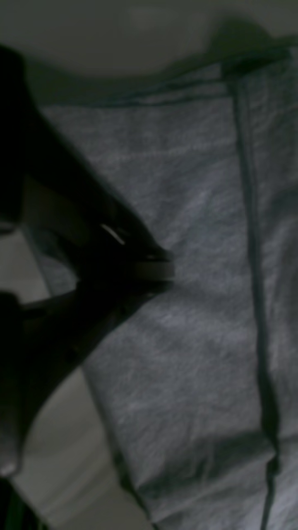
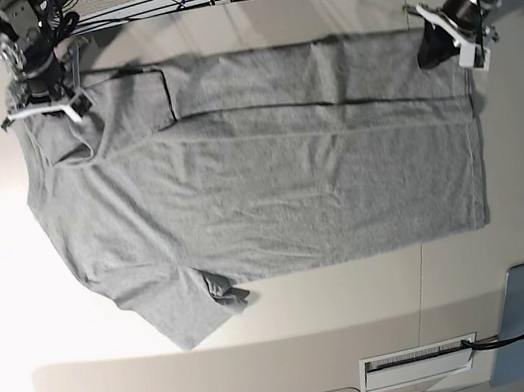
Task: Fold the T-shirt properly
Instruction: 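Release and regrasp the folded edge, dragging the shirt toward the robot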
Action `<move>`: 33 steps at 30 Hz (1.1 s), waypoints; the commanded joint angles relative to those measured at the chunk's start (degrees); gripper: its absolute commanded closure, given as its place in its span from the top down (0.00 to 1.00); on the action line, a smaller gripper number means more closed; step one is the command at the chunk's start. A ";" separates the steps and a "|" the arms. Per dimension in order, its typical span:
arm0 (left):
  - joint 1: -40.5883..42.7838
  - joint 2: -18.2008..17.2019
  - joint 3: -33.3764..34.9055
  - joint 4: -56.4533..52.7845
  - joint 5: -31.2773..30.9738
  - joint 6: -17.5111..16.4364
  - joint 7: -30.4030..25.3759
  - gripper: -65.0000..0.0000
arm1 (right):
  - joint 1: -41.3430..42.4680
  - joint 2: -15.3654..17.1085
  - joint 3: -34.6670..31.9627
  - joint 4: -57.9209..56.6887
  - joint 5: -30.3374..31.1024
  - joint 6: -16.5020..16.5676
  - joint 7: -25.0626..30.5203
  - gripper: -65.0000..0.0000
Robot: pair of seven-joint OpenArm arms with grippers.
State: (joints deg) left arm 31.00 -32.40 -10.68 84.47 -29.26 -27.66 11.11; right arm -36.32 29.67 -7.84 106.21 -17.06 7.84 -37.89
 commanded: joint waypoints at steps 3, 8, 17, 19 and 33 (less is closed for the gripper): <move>5.05 -0.15 -1.44 0.15 7.28 0.57 11.19 0.00 | -3.74 0.55 0.09 0.81 -1.27 -0.39 -1.14 0.00; 7.58 -0.13 -6.80 1.84 7.93 -3.82 11.13 0.00 | -7.50 0.70 0.22 1.86 -4.04 -2.47 -0.50 0.00; 7.10 -0.15 -8.00 3.80 6.08 -8.41 11.37 0.00 | -8.15 0.68 0.46 2.97 -4.02 -2.58 -1.22 0.00; 7.10 -0.15 -8.00 4.68 6.08 -8.39 11.63 0.00 | -8.17 0.68 0.46 2.97 -4.02 -3.28 -1.42 0.00; 7.06 -0.15 -10.19 11.67 6.49 -8.20 12.46 0.00 | -8.13 0.68 0.46 6.91 -6.14 -8.28 -2.03 0.00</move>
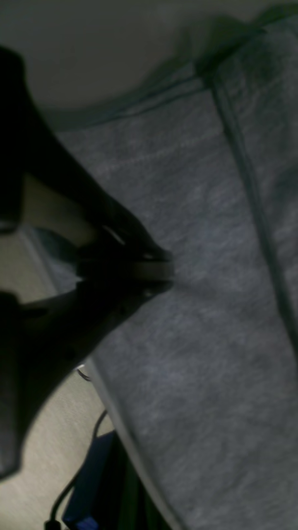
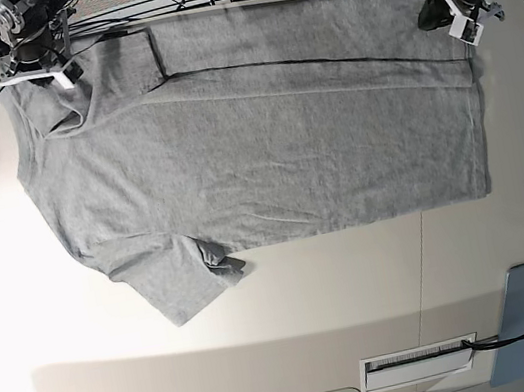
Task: Fold the T-shirt properly
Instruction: 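Release and regrasp the folded edge, dragging the shirt toward the robot, then move both grippers to the hem corners and pinch them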
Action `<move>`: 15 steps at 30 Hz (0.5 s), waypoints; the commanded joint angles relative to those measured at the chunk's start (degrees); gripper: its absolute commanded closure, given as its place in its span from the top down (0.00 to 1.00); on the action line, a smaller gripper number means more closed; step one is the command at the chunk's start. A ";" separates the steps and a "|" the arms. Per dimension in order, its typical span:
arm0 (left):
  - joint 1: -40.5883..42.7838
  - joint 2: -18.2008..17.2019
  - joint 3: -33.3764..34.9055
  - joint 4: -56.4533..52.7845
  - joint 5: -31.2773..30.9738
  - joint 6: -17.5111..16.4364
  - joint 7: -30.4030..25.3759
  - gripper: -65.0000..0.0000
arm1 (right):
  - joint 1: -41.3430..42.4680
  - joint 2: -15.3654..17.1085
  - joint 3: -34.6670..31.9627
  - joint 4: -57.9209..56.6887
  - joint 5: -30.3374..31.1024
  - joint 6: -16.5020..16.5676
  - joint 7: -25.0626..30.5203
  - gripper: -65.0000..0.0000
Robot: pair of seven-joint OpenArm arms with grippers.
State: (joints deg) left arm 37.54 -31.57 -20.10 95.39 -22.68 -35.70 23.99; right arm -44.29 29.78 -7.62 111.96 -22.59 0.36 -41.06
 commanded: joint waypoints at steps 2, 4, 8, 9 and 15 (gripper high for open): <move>0.20 -1.01 -2.38 2.49 -0.11 -0.15 -0.44 0.00 | 0.07 0.57 0.28 3.28 -1.99 -3.06 2.47 0.00; -0.98 -1.01 -3.63 3.98 -0.13 -0.15 -0.42 0.00 | 1.38 0.57 0.76 4.37 -2.78 -3.17 2.29 0.00; -5.07 -0.98 -4.20 5.14 -0.44 1.20 -0.42 0.30 | 5.16 0.57 1.88 4.39 -2.78 -3.15 2.23 0.05; -6.45 -0.98 -4.20 5.11 -1.16 2.82 -0.42 0.40 | 6.23 0.55 2.10 4.39 -2.73 -3.10 2.23 0.12; -19.26 -0.96 -3.87 0.98 -2.34 12.94 2.01 0.62 | 13.57 0.52 2.10 4.39 -2.25 -3.08 2.56 0.45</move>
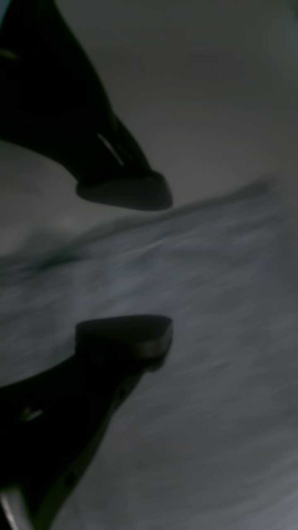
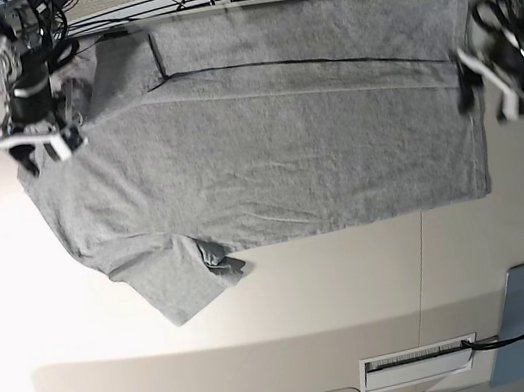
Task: Fold the T-shirt properly
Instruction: 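Move both grippers to the hem corners and pinch them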
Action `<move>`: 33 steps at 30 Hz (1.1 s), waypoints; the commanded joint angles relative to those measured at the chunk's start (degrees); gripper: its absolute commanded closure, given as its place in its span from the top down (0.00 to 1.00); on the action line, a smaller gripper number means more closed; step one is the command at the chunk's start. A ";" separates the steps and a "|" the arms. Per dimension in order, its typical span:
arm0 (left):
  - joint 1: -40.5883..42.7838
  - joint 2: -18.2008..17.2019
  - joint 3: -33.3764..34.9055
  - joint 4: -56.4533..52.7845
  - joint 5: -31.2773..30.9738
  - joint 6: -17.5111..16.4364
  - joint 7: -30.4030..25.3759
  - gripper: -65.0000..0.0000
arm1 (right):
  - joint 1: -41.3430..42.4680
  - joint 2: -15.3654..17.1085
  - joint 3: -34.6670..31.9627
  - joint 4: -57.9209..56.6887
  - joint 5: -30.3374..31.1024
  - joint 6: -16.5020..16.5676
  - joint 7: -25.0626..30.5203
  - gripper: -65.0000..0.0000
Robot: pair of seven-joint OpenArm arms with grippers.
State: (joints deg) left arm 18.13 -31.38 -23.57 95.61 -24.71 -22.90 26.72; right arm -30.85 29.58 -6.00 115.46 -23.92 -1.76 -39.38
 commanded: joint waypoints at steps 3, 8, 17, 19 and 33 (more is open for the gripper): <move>-8.70 -1.11 -0.02 -6.64 -4.09 -0.90 2.51 0.62 | 3.82 0.70 0.48 0.90 2.32 -1.20 2.34 0.45; -22.93 -1.18 4.17 -21.44 -6.14 -1.60 5.40 0.62 | 8.02 -0.66 0.44 0.66 10.40 -1.11 3.08 0.45; -42.12 -1.16 15.06 -47.30 -1.46 3.85 3.21 0.62 | 8.94 -1.16 0.44 0.66 12.79 0.66 0.11 0.45; -44.92 -1.18 15.06 -51.71 -1.49 1.62 3.45 0.62 | 8.96 -1.16 0.44 0.66 12.79 0.66 0.00 0.45; -47.34 -0.09 15.06 -57.53 -6.01 -10.80 11.30 0.43 | 9.14 -1.16 0.46 0.66 12.74 0.66 1.51 0.45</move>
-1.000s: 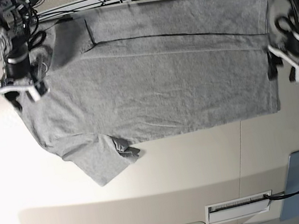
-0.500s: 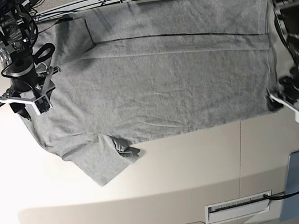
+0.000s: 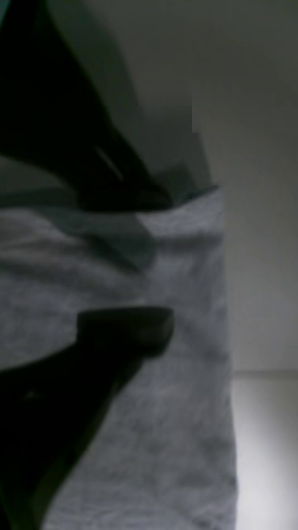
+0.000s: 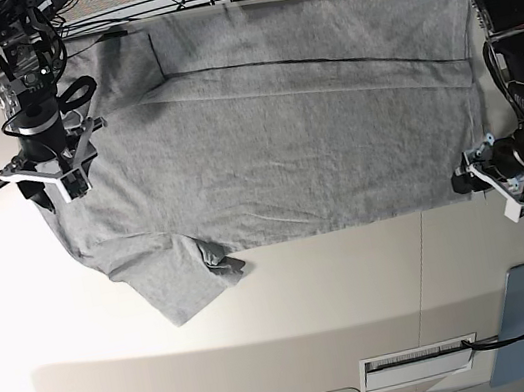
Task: Fold the T-shirt properly
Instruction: 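Move both grippers to the hem corners and pinch them, then lift the hem and fold it over toward the collar edge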
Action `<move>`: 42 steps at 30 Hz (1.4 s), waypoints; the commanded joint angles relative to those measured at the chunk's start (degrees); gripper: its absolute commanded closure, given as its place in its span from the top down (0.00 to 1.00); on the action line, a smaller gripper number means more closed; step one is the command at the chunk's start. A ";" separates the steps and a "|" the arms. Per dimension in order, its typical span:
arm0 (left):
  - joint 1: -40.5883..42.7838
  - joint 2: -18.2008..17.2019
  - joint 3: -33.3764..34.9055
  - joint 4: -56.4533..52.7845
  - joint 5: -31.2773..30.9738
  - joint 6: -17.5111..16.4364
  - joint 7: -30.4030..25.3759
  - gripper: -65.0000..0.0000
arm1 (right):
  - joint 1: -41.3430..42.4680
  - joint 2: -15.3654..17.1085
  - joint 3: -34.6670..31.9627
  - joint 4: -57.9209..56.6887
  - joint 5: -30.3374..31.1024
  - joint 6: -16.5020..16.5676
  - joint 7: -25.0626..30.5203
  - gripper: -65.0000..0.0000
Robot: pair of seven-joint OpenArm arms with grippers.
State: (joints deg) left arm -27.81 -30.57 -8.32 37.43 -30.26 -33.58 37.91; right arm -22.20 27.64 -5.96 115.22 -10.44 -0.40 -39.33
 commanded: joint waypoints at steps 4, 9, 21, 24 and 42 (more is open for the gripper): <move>-1.40 -0.74 -0.20 0.66 -0.39 0.09 0.13 0.09 | 0.70 0.79 0.39 0.90 -0.74 -0.70 2.34 0.45; -1.40 -0.87 -0.20 0.66 -0.17 0.04 0.07 0.00 | 4.17 0.79 0.39 -0.50 -0.48 0.39 2.12 0.45; -1.38 -0.55 -0.20 0.66 3.63 0.07 0.66 0.00 | 35.43 -2.05 0.39 -34.07 17.70 13.73 -7.93 0.45; -1.36 -0.59 -0.20 0.66 3.65 0.07 0.68 0.00 | 42.99 -2.43 0.39 -43.21 20.37 16.74 -9.27 0.45; -1.38 -0.57 -0.20 0.66 3.65 0.09 0.63 0.00 | 62.66 -6.73 0.39 -81.20 21.35 28.35 -9.77 0.34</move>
State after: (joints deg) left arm -27.97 -30.17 -8.36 37.50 -26.65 -33.52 38.54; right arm 39.68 20.75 -5.65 34.00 10.83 27.51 -47.88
